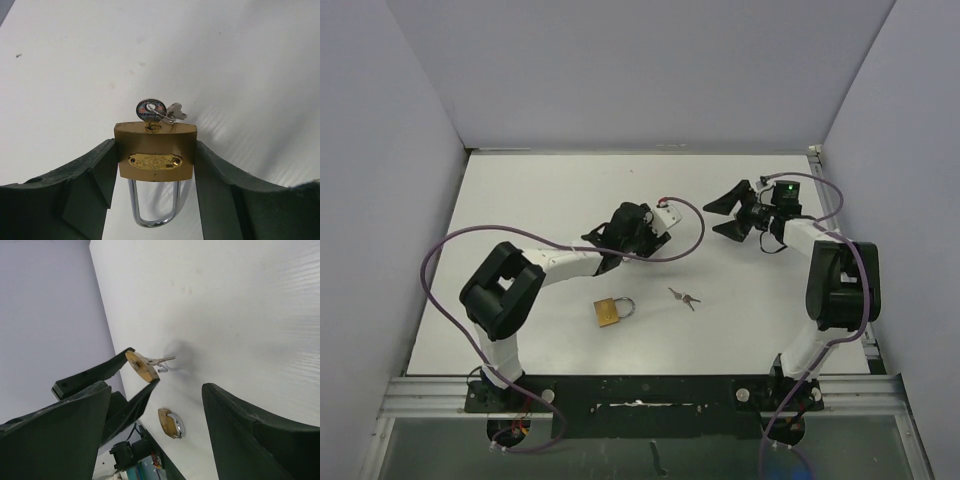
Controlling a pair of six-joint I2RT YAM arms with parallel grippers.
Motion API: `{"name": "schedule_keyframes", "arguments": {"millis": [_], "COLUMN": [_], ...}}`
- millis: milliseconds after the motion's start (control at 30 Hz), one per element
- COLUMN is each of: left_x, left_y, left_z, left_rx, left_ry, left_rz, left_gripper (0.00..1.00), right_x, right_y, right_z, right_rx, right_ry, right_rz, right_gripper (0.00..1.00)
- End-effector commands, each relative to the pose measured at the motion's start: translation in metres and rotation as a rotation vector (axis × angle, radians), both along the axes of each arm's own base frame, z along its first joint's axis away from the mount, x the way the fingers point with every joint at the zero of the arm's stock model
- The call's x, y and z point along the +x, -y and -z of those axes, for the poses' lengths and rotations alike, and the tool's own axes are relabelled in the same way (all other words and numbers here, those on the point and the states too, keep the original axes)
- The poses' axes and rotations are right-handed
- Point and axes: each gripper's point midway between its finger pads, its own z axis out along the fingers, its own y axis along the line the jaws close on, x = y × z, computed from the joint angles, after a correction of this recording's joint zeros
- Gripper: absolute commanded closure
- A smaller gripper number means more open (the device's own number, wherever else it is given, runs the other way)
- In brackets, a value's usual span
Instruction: Unlock with the key
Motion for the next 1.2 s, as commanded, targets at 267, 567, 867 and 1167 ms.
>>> {"name": "schedule_keyframes", "arguments": {"millis": [267,567,867,1167], "left_x": [0.056,0.041,0.035,0.038], "left_y": [-0.027,-0.029,-0.027,-0.019], "left_z": [-0.108,-0.125,-0.117,-0.121], "left_rx": [-0.376,-0.574,-0.725,-0.780], "left_ry": [-0.055,-0.213,-0.352,-0.404], "left_rz": [-0.412,-0.565,-0.690,-0.719], "left_gripper": [1.00,1.00,1.00,1.00], "right_x": [-0.024,-0.043,-0.041,-0.031], "right_y": [-0.014,-0.021,-0.047,-0.066], "right_z": [-0.001,0.009,0.025,0.029], "right_rx": [-0.531,-0.624,-0.767,-0.963], "right_ry": [0.384,0.571,0.592,0.594], "right_rz": [-0.130,-0.030,-0.050,-0.046], "right_gripper": [0.21,0.07,0.01,0.01]}}
